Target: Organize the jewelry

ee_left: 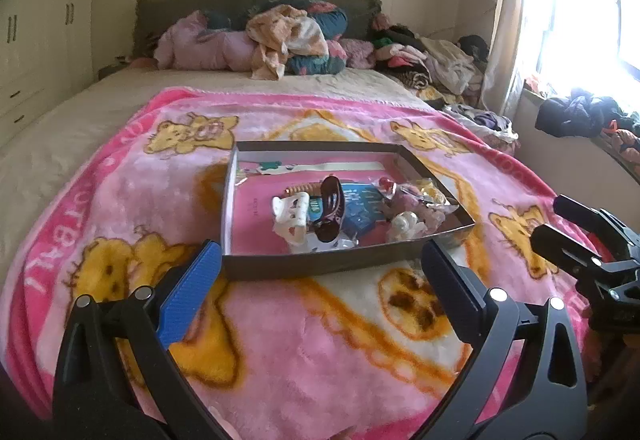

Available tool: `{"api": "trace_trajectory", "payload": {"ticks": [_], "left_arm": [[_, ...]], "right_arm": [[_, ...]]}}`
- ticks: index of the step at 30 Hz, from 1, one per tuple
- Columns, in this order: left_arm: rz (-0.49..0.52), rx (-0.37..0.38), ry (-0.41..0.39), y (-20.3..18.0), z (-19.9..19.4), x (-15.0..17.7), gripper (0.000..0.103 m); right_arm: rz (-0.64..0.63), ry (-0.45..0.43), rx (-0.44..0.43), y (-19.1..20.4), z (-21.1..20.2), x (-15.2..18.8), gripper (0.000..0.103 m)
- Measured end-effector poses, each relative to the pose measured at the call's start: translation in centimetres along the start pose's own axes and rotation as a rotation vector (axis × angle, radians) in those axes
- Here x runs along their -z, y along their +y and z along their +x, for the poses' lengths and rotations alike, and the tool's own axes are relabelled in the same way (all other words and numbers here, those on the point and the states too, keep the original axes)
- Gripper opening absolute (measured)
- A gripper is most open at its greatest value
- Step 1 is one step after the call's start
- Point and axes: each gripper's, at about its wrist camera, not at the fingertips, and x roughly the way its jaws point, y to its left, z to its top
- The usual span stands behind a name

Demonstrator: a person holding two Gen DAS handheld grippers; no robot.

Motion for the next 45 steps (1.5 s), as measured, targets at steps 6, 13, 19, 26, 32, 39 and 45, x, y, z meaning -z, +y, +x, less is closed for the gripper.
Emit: {"api": "trace_trajectory", "payload": {"ticks": [6, 13, 19, 26, 32, 39, 45], "left_arm": [[-0.011, -0.016, -0.04, 0.5, -1.1, 1.0, 0.091], [-0.006, -0.032, -0.088, 0.5, -2.2, 2.4, 0.091], [0.003, -0.047, -0.126, 0.0, -2.9, 3.4, 0.091], [0.002, -0.039, -0.147, -0.3, -3.3, 4.3, 0.091], [0.0, -0.042, -0.142, -0.4, -3.1, 4.4, 0.091], [0.001, -0.042, -0.142, -0.4, -3.1, 4.4, 0.092], [0.0, -0.039, -0.142, -0.4, -3.1, 4.4, 0.092]], "right_arm": [[-0.02, -0.063, 0.043, 0.5, -1.4, 1.5, 0.097], [-0.04, -0.133, 0.073, 1.0, -2.4, 3.4, 0.097], [-0.024, -0.179, 0.08, 0.9, -3.1, 4.5, 0.097], [0.014, -0.178, 0.078, 0.5, -3.0, 5.5, 0.097], [0.016, -0.181, 0.083, 0.4, -3.0, 5.7, 0.097], [0.02, -0.174, 0.085, 0.3, -3.0, 5.9, 0.097], [0.021, -0.177, 0.087, 0.2, -3.0, 5.9, 0.097]]}}
